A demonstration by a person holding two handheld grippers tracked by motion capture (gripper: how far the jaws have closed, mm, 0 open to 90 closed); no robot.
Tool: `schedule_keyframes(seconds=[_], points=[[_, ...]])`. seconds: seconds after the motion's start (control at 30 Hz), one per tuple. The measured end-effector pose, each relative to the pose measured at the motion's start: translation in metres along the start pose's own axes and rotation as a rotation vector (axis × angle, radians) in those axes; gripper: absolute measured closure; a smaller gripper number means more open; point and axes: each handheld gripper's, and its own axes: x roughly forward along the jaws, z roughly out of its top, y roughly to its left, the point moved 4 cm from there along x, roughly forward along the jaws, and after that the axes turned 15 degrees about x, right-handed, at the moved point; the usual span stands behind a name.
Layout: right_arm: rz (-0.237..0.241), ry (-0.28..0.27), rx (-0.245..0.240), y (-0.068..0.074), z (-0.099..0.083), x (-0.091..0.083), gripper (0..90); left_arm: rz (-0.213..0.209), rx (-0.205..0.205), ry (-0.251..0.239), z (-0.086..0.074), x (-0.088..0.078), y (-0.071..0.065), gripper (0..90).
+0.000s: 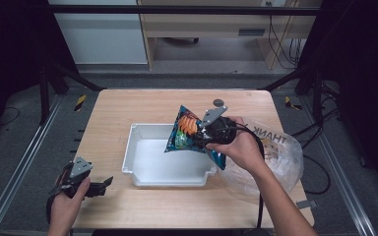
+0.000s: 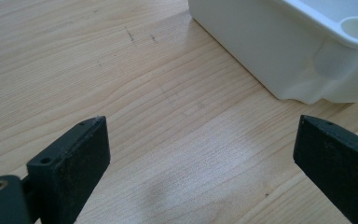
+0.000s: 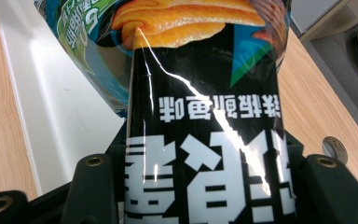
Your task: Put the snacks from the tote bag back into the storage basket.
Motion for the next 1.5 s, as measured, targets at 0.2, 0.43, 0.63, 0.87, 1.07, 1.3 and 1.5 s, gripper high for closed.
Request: schedule_keyframes(seconds=[0.2, 0.43, 0.63, 0.87, 1.07, 1.3, 1.5], points=[[0.008, -0.002, -0.010, 0.004, 0.004, 0.004, 43.8, -0.004, 0.002, 0.001, 0.000, 0.000, -0.001, 3.4], [0.016, 0.000, -0.027, 0.007, 0.006, 0.009, 43.8, -0.002, 0.002, 0.000, 0.000, 0.000, 0.000, 3.4], [0.021, 0.005, -0.032, 0.011, 0.010, 0.012, 43.9, -0.004, 0.002, 0.001, 0.000, 0.000, -0.001, 3.4], [0.035, 0.010, -0.049, 0.018, 0.013, 0.018, 43.9, -0.004, 0.001, 0.000, 0.000, 0.000, 0.000, 3.4], [0.044, 0.015, -0.061, 0.022, 0.016, 0.023, 43.9, -0.004, 0.001, 0.000, 0.000, 0.000, -0.001, 3.4], [0.050, 0.017, -0.069, 0.025, 0.019, 0.027, 43.9, -0.003, -0.001, -0.001, 0.000, 0.000, 0.000, 3.3], [0.065, 0.030, -0.078, 0.029, 0.019, 0.032, 43.9, -0.001, -0.004, -0.003, 0.000, 0.000, 0.000, 3.4]])
